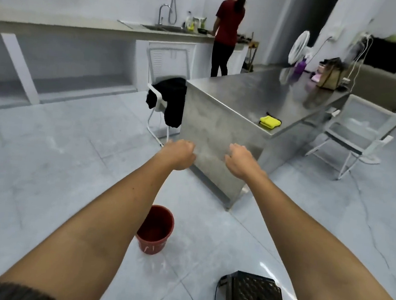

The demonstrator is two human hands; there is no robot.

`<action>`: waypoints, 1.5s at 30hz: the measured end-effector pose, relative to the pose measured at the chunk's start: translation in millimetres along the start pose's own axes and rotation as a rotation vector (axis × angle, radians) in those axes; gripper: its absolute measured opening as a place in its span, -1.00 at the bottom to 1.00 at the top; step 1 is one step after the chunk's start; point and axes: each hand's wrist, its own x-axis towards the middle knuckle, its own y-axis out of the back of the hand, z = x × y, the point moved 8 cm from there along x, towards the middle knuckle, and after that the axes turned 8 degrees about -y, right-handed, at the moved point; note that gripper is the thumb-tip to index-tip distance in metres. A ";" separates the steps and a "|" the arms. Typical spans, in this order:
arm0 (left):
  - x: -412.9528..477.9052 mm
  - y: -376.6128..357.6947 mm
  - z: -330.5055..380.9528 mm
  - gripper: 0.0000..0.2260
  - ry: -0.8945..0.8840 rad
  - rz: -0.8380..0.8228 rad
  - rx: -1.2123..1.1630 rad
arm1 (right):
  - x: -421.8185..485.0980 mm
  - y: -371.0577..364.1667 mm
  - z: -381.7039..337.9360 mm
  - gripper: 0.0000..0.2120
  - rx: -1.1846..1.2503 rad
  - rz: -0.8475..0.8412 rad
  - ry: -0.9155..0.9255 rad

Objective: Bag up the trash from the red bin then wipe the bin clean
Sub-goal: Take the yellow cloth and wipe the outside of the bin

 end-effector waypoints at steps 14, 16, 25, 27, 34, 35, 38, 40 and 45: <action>250.9 0.2 17.7 -0.62 -0.217 0.013 0.081 | 231.0 38.3 109.3 -0.68 0.068 0.115 -0.196; 292.5 -8.6 26.6 -0.58 -0.240 0.017 0.098 | 269.0 34.2 132.2 -0.66 0.071 0.113 -0.206; 529.1 -64.4 96.7 -0.61 -0.218 -0.061 -0.010 | 476.9 8.6 261.5 -0.64 0.123 -0.016 -0.228; 577.8 -78.6 113.0 -0.62 -0.199 -0.056 -0.011 | 518.8 1.5 292.2 -0.64 0.128 -0.050 -0.255; 697.3 -130.0 143.4 -0.54 -0.009 -0.045 -0.072 | 636.7 -33.0 357.4 -0.54 0.066 -0.135 -0.337; 704.0 -133.9 143.6 -0.52 0.013 -0.034 -0.080 | 646.0 -35.9 359.4 -0.51 0.050 -0.127 -0.333; 715.4 -141.7 137.7 -0.52 0.071 -0.064 -0.233 | 666.2 -41.2 355.4 -0.54 0.138 -0.117 -0.297; 719.8 -146.1 132.1 -0.56 0.086 -0.144 -0.355 | 675.4 -43.9 350.6 -0.60 0.230 -0.164 -0.318; 701.3 -139.2 101.5 -0.63 0.129 -0.217 -0.536 | 683.8 -48.5 307.1 -0.78 0.310 -0.320 -0.212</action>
